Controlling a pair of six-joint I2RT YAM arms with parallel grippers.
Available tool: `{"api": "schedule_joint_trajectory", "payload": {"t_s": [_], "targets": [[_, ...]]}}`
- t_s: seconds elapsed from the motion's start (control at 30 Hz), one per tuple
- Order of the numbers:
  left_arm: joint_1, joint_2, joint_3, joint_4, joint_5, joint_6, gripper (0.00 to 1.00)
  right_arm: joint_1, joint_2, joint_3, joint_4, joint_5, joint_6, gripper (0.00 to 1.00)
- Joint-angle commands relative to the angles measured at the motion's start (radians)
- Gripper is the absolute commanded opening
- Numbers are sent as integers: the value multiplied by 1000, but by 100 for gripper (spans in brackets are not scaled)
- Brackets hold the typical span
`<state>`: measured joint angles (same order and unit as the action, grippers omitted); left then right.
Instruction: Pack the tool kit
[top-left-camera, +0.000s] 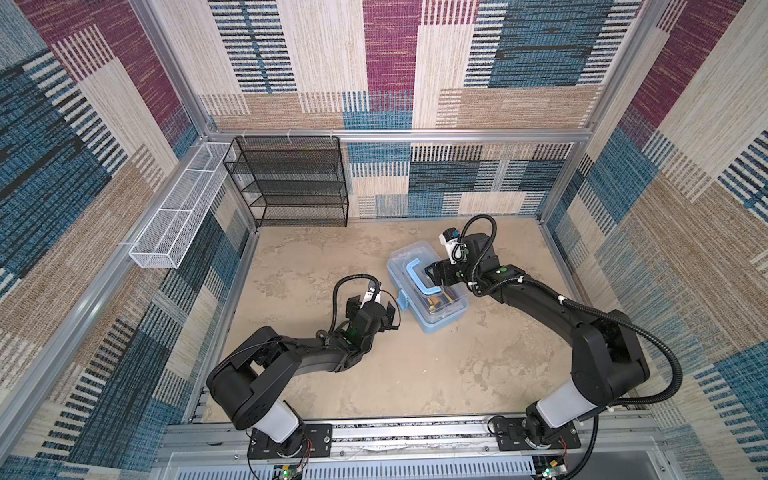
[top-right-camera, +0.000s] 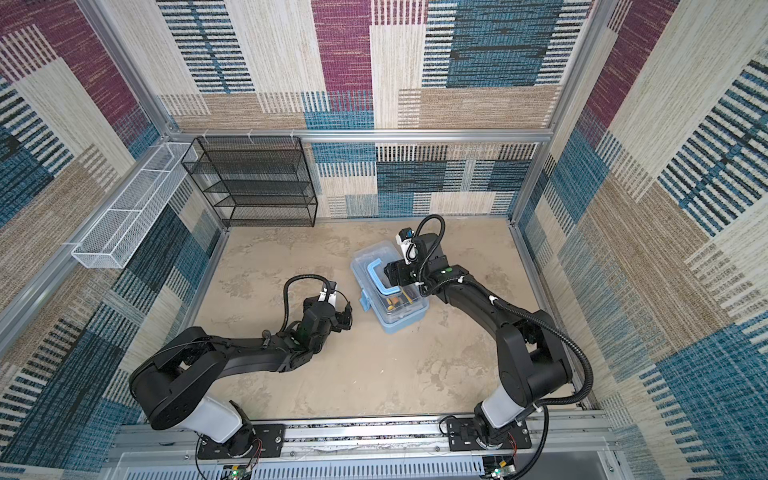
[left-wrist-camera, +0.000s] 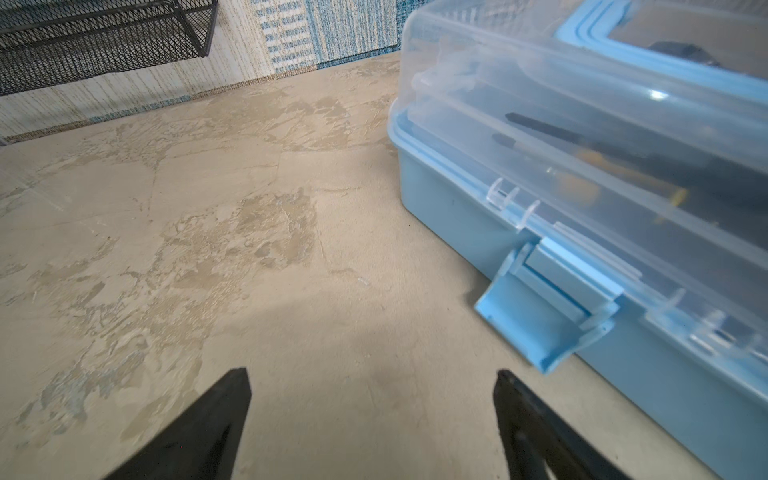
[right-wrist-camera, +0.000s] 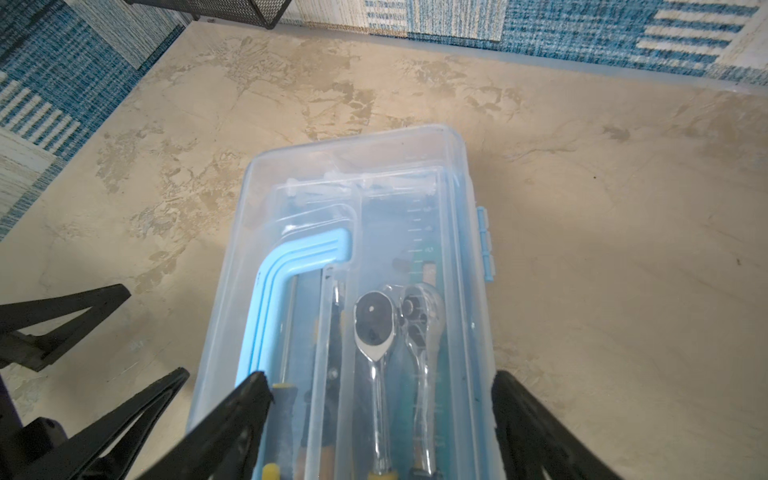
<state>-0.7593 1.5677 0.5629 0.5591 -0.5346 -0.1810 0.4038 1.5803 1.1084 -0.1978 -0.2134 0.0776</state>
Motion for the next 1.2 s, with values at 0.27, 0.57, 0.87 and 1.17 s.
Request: {"api": "schedule_joint_trajectory", "payload": {"t_s": [0.27,0.57,0.87,1.17], "targets": [[3,52,8,-3,253,-21,94,0,13,7,21,0,18,85],[2,179,18,170,403,-86,94,0,39,13,29,1,16,86],[0,268,75,197,333,-132,94,0,32,3,28,23,1,86],[0,313,126,215,205,-98,94,0,38,0,34,19,4,86]]}}
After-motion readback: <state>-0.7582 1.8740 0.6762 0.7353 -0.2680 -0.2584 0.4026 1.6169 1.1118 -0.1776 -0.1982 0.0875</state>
